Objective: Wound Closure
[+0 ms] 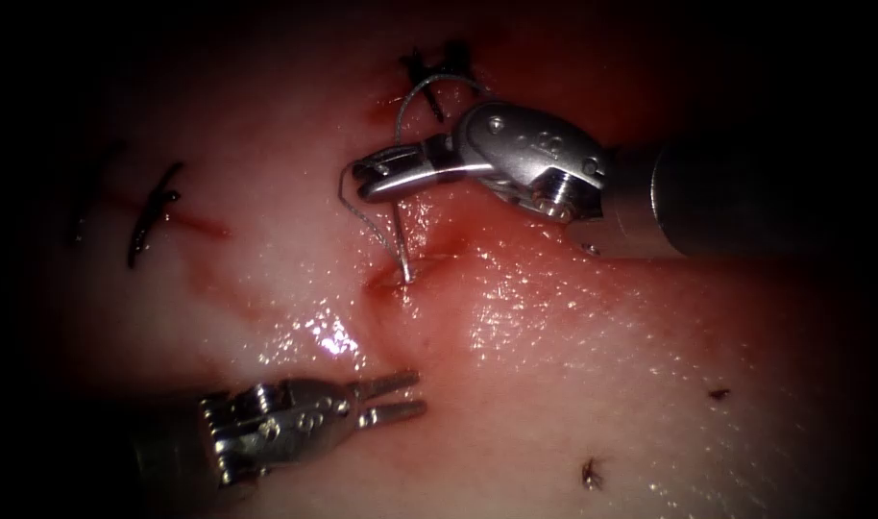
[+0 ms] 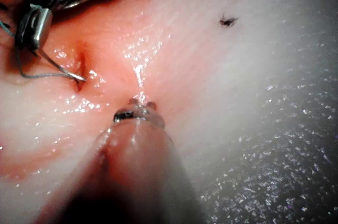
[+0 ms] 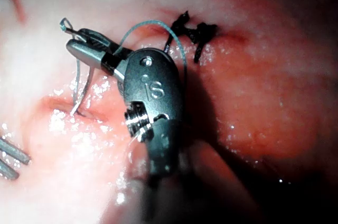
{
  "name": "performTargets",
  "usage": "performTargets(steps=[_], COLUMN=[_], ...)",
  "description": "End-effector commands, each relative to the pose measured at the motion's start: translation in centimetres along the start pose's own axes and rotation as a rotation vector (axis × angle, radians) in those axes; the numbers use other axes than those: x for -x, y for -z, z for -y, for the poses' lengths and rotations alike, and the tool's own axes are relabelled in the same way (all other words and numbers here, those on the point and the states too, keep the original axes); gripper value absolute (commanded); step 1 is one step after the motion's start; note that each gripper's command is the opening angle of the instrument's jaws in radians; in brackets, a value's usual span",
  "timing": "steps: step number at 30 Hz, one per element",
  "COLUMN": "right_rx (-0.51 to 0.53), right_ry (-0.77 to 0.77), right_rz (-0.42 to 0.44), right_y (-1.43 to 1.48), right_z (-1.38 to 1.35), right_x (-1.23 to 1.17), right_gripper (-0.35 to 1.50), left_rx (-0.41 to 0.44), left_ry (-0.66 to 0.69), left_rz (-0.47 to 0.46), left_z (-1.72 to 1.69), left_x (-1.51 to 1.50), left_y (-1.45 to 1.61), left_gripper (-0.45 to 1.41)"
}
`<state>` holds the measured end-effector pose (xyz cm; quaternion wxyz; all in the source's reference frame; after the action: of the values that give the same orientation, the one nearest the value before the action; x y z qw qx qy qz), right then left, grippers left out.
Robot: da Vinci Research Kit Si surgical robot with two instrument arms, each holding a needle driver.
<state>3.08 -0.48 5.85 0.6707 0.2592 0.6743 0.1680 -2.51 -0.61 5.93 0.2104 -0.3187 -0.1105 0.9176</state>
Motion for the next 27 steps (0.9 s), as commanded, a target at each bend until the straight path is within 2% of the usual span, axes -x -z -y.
performTargets(steps=[1, 9, 12, 18, 27], right_rx=[-0.005, -0.006, -0.007, -0.027, -0.057], right_ry=[-0.019, -0.171, -0.277, -0.49, -0.586], right_rz=[0.0, -0.008, -0.039, -0.025, -0.029], right_y=[-0.09, -0.1, -0.1, -0.17, -0.25], right_z=[-0.01, 0.0, 0.0, 0.11, 0.34], right_x=[0.08, 0.09, 0.1, 0.24, 0.44], right_gripper=[-0.35, -0.35, -0.35, -0.35, -0.35], left_rx=[0.002, 0.012, 0.012, 0.016, 0.013], left_ry=[0.004, 0.003, 0.005, -0.001, -0.003], left_rz=[0.001, 0.0, -0.001, 0.003, 0.004], left_z=[-0.03, 0.08, 0.1, 0.13, 0.2], left_x=[0.02, 0.05, 0.07, 0.11, 0.12], left_y=[-0.1, -0.12, -0.14, -0.14, -0.15], left_gripper=[0.26, 0.26, 0.26, 0.24, 0.22])
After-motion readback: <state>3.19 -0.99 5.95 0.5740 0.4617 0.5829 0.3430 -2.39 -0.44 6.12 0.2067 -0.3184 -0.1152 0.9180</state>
